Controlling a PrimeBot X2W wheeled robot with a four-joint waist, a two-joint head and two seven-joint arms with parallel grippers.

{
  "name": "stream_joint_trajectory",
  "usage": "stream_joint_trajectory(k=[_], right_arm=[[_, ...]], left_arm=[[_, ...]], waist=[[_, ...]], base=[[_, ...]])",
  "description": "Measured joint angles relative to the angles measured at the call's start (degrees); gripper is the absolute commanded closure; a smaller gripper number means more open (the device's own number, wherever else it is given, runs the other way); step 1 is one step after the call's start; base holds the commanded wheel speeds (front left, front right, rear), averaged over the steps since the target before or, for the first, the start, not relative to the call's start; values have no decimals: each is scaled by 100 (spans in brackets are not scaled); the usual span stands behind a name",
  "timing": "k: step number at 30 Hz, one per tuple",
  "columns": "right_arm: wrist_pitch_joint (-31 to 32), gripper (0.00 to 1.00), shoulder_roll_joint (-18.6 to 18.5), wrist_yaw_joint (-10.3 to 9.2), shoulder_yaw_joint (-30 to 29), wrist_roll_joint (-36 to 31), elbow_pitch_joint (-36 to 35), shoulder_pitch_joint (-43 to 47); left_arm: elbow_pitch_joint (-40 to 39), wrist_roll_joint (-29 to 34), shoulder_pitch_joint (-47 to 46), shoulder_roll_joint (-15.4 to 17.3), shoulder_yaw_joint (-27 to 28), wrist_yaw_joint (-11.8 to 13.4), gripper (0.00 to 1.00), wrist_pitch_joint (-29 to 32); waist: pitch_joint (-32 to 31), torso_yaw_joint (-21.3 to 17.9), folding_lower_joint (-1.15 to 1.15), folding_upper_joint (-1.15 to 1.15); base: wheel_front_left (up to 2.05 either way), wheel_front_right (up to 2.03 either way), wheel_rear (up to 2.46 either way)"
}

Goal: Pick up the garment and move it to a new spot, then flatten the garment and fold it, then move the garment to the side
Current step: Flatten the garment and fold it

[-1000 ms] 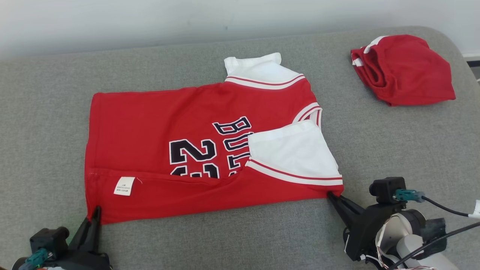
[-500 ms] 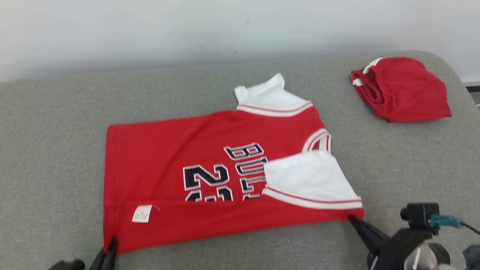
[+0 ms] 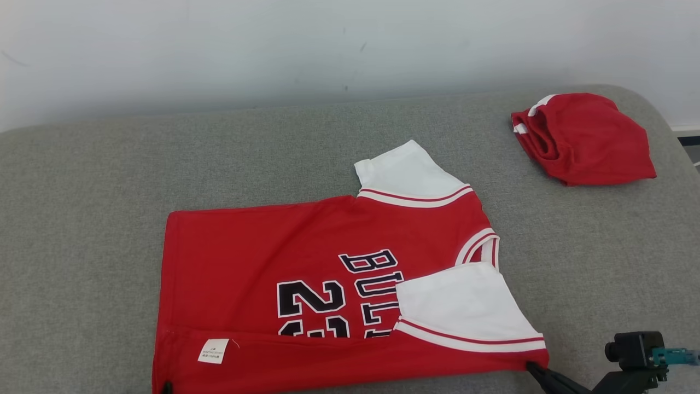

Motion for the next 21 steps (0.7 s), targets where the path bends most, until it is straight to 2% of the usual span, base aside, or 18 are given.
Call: stream_joint_trajectory(k=[3, 4, 5, 6, 13, 21], right_arm=[[66, 100, 138, 0, -74, -138, -22, 75], [41, 72, 204, 0, -118, -175, -8, 83], [-21, 5, 278, 0, -144, -321, -1, 77], [-53, 0, 328, -1, -167, -344, 4, 77], [-608, 0, 530, -1, -313, -552, -71, -61], [-1796, 0, 765, -1, -200, -1090, -114, -259]], left_arm=[[-30, -26, 4, 2, -2, 16, 100, 25], [-29, -31, 5, -3, -5, 16, 100, 25], [19, -31, 5, -5, -5, 16, 65, 21], [51, -32, 4, -4, -7, 15, 0, 5], [-18, -15, -2, -66, 41, 66, 0, -113], [-675, 247, -14, -300, 455, 234, 0, -179]], waist=[[-6, 9, 0, 0], [-6, 14, 0, 0], [-7, 25, 0, 0], [-8, 29, 0, 0], [-45, 82, 0, 0], [-110, 206, 1, 0]], base=[[0, 0, 0], [0, 0, 0], [0, 0, 0], [0, 0, 0], [0, 0, 0], [0, 0, 0]])
